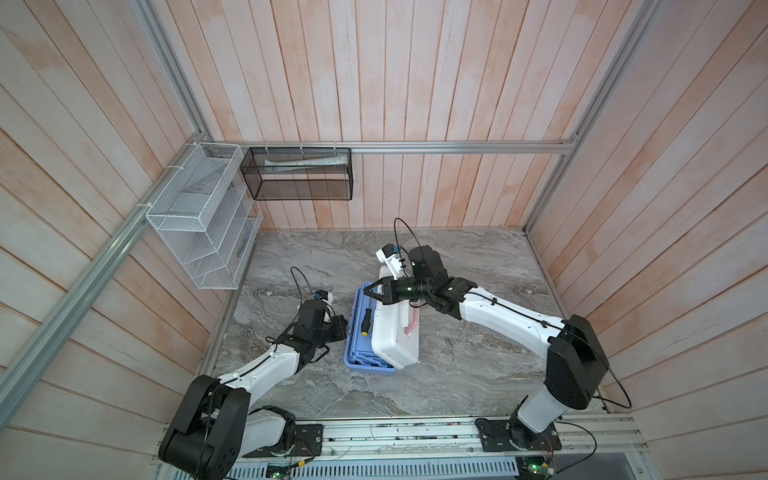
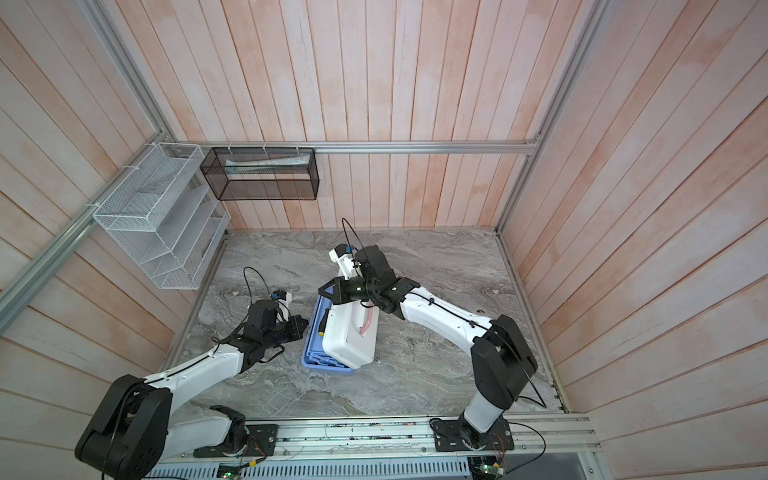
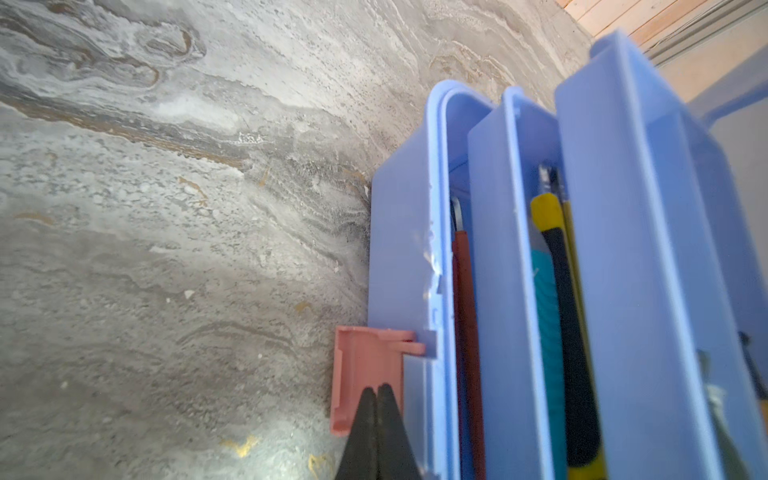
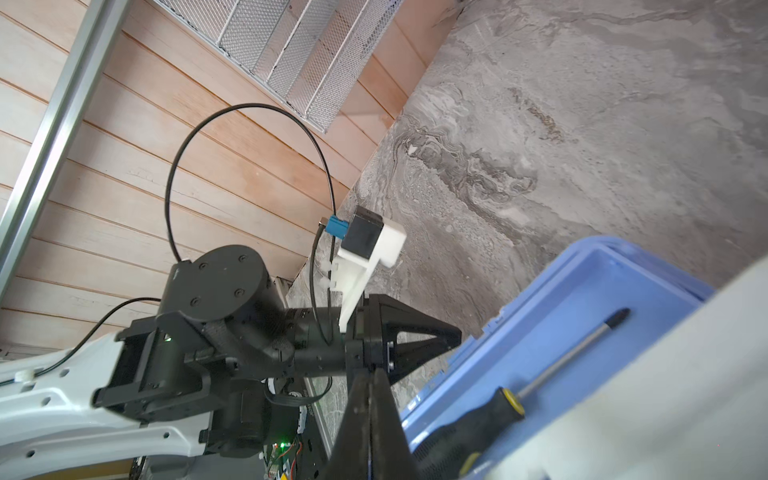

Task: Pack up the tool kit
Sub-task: 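Swing the white lid over with right gripper while left gripper holds box, then press the lid down and draw both grippers back from the closed box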

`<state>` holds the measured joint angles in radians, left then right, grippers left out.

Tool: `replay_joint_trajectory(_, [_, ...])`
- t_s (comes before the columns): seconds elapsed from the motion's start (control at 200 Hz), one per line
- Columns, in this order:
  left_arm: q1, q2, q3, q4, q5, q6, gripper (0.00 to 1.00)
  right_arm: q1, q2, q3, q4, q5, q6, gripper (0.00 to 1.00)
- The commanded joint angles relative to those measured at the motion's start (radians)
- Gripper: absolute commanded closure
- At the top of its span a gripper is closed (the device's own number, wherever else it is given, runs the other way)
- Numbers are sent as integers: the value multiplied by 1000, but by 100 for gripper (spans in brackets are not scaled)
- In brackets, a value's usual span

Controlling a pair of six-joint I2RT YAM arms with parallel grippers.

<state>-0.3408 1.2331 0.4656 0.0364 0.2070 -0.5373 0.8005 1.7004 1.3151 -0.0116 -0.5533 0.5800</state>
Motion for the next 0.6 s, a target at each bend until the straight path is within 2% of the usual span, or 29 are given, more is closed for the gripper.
replay_joint_trajectory(0.0, [15,-46,-13,-84,-71,-43,100,34,99,91,-126,62,-57,100])
replay_joint_trajectory(0.18, [60,-162,3,-202,-131,-76,100,94,183,345,-231,132,-135,100])
replay_joint_trajectory(0.265, [80,-207,21,-254,-141,-76,99,94,156,379,-252,174,-158,100])
replay_joint_trajectory(0.355, [83,-254,37,-262,-94,-47,98,84,80,302,-230,233,-169,100])
replay_joint_trajectory(0.48, [79,-325,3,-167,77,-14,96,52,-39,110,-177,226,-172,100])
replay_joint_trajectory(0.595, [71,-357,-7,-174,93,-12,95,36,-108,-20,-177,224,-175,100])
